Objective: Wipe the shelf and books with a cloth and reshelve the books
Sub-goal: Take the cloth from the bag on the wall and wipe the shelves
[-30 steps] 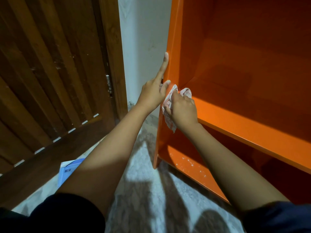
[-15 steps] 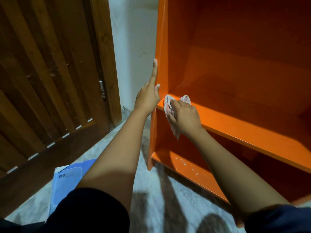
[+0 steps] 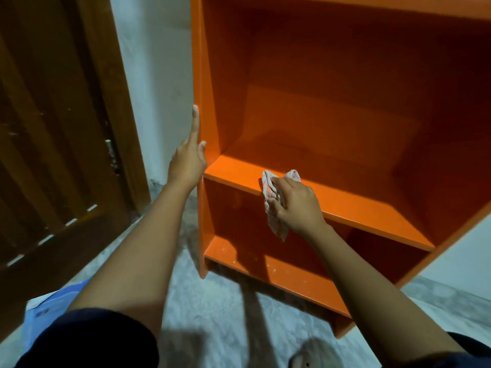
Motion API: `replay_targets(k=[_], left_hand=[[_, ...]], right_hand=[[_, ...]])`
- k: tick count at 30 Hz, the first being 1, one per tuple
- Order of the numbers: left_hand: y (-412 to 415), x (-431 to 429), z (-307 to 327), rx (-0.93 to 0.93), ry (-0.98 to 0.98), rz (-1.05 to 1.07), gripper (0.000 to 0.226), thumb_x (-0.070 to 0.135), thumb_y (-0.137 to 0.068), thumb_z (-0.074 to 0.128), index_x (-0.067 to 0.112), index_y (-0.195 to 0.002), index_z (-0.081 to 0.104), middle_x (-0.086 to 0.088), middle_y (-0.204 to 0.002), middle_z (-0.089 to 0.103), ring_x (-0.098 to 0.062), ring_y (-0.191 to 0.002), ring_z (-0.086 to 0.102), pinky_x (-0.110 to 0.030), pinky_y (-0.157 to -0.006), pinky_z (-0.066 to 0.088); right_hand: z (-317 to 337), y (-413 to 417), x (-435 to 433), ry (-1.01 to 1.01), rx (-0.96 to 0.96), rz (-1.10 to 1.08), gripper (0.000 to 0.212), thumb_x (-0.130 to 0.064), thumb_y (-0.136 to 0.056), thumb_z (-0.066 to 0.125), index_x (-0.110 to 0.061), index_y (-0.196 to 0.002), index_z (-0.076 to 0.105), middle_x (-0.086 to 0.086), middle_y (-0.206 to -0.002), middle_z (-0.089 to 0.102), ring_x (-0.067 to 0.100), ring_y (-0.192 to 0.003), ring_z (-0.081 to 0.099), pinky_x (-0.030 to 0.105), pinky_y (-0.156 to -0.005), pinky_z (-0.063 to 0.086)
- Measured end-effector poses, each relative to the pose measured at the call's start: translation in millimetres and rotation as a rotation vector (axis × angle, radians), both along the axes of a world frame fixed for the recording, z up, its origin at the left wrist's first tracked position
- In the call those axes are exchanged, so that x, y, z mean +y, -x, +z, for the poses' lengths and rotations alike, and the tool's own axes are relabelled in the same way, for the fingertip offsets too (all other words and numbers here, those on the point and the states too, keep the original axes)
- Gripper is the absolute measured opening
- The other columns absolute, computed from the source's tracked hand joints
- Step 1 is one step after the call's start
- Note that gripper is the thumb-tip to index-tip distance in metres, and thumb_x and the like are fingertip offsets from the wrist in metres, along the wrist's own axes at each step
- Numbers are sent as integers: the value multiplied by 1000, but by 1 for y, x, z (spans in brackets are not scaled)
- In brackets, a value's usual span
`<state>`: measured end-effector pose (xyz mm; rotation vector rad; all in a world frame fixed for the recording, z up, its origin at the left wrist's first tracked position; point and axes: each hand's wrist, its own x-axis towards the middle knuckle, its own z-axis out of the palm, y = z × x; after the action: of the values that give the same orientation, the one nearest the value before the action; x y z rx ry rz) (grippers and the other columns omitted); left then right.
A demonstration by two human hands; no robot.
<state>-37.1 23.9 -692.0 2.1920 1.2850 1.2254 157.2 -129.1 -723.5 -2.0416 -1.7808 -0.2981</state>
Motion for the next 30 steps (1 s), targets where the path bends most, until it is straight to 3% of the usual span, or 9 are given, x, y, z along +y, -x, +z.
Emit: replay_targets(k=[5, 8, 11, 13, 15, 18, 23, 26, 30], left_hand=[[-6, -8, 2, -51, 11, 29, 73, 20, -102, 37, 45, -143, -18, -17, -85, 55, -31, -71, 57, -46, -64, 52], [-13, -16, 4, -108, 36, 72, 76, 11, -101, 36, 46, -143, -16, -15, -85, 51, -25, -66, 50, -38, -56, 46], [-28, -29, 2, -219, 124, 111, 84, -3, -96, 38, 43, -145, -12, -17, -114, 47, -24, -81, 53, -39, -67, 50], [-43, -39, -3, -274, 153, 195, 75, -3, -94, 40, 28, -151, 2, -15, -131, 38, -29, -104, 51, -43, -87, 48], [-59, -52, -9, -277, 95, 248, 56, -3, -91, 42, 6, -145, 28, -19, -142, 29, -35, -127, 38, -41, -104, 37], [-82, -74, -19, -282, -29, 111, 38, -7, -86, 45, -6, -124, 48, -26, -139, 36, -37, -131, 36, -33, -108, 27], [-119, -82, -32, 13, 26, -192, 34, 9, -92, 52, -3, -124, 51, -22, -124, 54, -36, -118, 49, -37, -98, 35], [-134, -83, -39, 167, 31, -249, 36, 22, -94, 52, 4, -124, 54, -15, -124, 56, -33, -118, 51, -41, -99, 37], [-147, -87, -45, 323, -24, -173, 38, 36, -96, 46, 14, -127, 56, -6, -131, 52, -26, -126, 43, -41, -108, 24]], right_hand=[[-3, -27, -31, -17, -4, -39, 42, -32, -88, 56, -16, -126, 52, 4, -115, 62, 27, -106, 55, 38, -87, 39], [-5, -44, -55, -48, -9, -88, 43, -36, -87, 50, -15, -125, 54, 3, -115, 63, 27, -106, 56, 38, -84, 39], [-7, -62, -81, -76, -36, -142, 45, -39, -87, 47, -15, -124, 55, 3, -115, 64, 27, -106, 57, 38, -84, 39], [-7, -72, -97, -108, -26, -178, 43, -38, -88, 46, -14, -122, 58, 6, -113, 65, 29, -104, 58, 39, -83, 39], [-2, -81, -110, -175, 65, -222, 37, -36, -88, 46, -14, -114, 61, 8, -101, 68, 30, -93, 61, 38, -77, 42], [11, -94, -115, -277, 215, -286, 25, -29, -90, 48, -14, -106, 59, 8, -89, 67, 29, -80, 61, 42, -69, 47], [26, -124, -109, -337, 216, -390, 22, -23, -93, 48, -14, -112, 54, 9, -104, 63, 28, -94, 59, 46, -78, 48], [24, -144, -106, -145, 320, -488, 27, -28, -99, 42, -13, -120, 50, 14, -114, 60, 32, -103, 57, 37, -76, 45], [22, -154, -99, 58, 474, -567, 41, -29, -99, 39, -12, -136, 39, 18, -129, 55, 35, -118, 51, 44, -96, 45]])
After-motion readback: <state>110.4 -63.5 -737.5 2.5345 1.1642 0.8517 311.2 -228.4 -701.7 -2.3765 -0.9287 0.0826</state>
